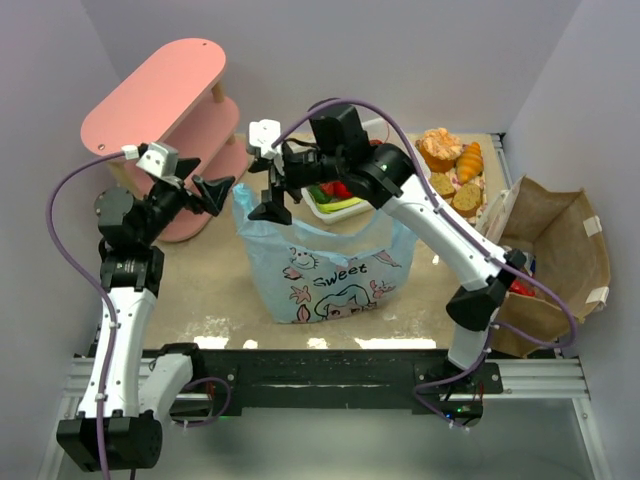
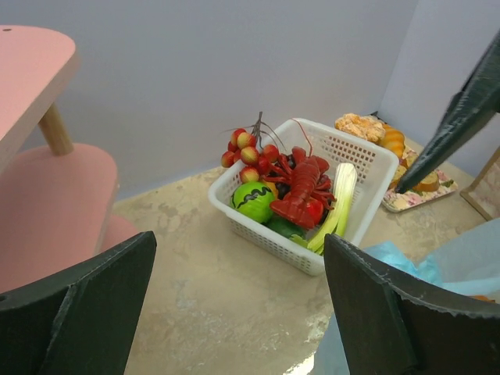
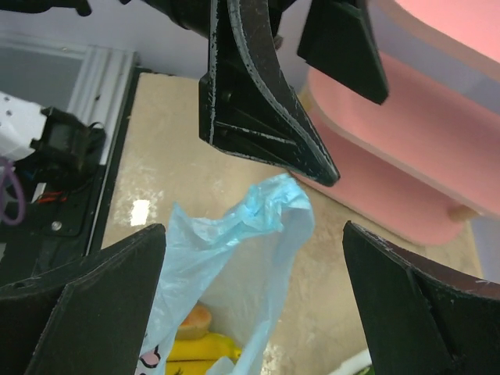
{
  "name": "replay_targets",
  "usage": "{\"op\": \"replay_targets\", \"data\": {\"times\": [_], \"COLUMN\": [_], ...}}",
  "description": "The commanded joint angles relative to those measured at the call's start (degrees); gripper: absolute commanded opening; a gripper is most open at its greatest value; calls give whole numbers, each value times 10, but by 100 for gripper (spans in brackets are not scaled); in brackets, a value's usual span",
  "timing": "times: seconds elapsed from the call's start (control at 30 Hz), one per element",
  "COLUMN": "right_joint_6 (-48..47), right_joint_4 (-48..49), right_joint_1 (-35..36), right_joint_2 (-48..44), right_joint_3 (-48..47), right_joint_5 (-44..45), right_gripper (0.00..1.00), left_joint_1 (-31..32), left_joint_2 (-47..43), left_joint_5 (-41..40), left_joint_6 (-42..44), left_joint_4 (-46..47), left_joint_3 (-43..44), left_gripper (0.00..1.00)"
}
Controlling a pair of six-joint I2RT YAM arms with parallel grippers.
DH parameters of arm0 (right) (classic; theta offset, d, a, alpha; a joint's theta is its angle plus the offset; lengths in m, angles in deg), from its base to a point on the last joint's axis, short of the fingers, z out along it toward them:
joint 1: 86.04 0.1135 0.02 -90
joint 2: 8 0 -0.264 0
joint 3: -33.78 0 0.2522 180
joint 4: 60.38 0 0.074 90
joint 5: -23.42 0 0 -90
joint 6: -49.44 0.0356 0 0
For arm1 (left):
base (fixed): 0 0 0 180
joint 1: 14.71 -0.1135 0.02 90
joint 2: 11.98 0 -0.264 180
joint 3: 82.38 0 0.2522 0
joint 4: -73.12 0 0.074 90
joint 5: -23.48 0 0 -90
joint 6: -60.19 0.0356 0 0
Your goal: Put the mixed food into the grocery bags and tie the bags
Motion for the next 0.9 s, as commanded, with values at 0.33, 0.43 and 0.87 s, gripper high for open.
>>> {"op": "replay_targets", "data": {"times": [0.33,0.43,0.87], "right_joint_6": [-35,-29,11], "right_joint_4": [-22,-15,28], "right_joint_1": [-15,-17,-20], "right_joint_2": [73,78,95], "right_joint_3": [-98,-95,-85], "right_joint_5": [-100,-100,-138], "right_gripper": [94,93,53], "left_joint_1": [-11,-20,-22], "left_joint_2": [-8,-5,-25], "left_joint_5": [-29,-72,-52], "left_joint_6": [26,22,43], "left_joint_4": [-4,-20,-16], "left_joint_3": [-18,-13,-13], "left_gripper": [94,93,100]}}
